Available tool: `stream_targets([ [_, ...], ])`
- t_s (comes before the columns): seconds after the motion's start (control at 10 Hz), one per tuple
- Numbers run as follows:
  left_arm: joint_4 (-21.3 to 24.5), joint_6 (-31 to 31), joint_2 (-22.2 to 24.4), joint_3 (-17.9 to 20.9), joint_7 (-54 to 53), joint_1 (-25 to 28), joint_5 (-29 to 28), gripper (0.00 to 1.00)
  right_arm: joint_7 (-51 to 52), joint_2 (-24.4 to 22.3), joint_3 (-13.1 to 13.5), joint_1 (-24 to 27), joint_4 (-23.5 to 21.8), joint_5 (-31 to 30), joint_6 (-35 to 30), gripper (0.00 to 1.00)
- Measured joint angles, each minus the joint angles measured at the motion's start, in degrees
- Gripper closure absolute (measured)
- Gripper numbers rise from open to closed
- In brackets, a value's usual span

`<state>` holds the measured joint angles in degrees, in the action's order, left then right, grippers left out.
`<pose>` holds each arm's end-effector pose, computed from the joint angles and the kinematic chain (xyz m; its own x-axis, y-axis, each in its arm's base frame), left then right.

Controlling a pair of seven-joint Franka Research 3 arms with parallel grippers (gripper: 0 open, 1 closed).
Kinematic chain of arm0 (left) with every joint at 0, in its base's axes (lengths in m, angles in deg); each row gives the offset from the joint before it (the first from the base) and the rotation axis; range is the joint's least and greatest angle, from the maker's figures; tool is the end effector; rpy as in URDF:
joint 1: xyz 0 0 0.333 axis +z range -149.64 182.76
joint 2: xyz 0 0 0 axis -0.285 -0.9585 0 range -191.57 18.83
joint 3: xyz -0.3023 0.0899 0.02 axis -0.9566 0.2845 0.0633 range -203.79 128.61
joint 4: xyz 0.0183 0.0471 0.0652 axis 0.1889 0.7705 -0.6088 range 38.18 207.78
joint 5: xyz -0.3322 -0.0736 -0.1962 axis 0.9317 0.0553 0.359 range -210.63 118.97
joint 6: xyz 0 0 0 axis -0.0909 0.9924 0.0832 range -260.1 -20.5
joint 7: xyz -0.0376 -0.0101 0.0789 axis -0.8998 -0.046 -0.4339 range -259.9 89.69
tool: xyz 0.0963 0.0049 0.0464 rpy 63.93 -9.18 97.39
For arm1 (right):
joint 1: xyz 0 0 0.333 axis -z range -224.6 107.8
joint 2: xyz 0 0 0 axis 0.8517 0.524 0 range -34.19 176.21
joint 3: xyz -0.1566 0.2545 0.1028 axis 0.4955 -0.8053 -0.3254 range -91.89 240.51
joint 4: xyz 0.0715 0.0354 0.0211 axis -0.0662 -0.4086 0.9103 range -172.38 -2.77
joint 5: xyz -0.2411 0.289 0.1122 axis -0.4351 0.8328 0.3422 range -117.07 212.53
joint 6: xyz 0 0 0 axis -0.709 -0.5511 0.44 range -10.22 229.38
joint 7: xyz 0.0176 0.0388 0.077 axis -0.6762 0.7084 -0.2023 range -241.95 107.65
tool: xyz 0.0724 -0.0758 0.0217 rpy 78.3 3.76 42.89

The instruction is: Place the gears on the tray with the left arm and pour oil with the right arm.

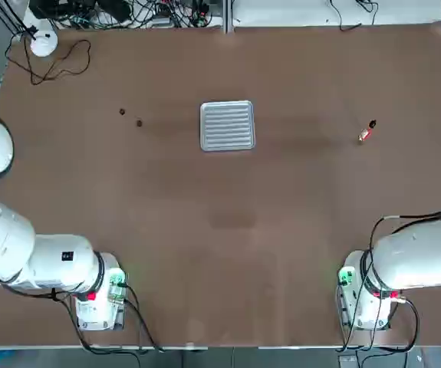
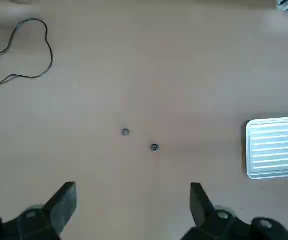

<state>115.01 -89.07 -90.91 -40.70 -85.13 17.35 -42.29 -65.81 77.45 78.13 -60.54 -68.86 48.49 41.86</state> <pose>0.5857 -0.0285 0.6395 0.9944 -0.0361 0.0993 -0.0428 -0.9969 0.0660 0.5634 -0.0122 0.6806 0.9994 -0.0030 -0.0336 -0.0032 -1.0000 -0.0064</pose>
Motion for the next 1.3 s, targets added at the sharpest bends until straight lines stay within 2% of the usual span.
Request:
stream_targets([
  [0.6,-0.01,0.00,-0.28,-0.54,-0.19,-0.03,-0.01,0.00,0.00,0.00,0.00,0.00,0.00,0.00,0.00,0.00],
  [0.9,0.81,-2.43,-3.22,-1.56,-0.19,-0.05,-0.42,0.00,0.01,0.10,0.00,0.00,-0.14,0.00,0.00,0.00],
  [1.1,4.17,-9.05,-7.16,-2.64,-0.12,-0.17,-3.05,0.00,0.01,0.27,0.00,0.00,-0.58,0.00,0.07,0.00],
  [1.3,10.16,-18.59,-9.55,-3.21,0.02,-0.69,-3.98,0.00,0.01,0.38,-0.01,0.00,-1.78,0.00,1.28,0.00],
])
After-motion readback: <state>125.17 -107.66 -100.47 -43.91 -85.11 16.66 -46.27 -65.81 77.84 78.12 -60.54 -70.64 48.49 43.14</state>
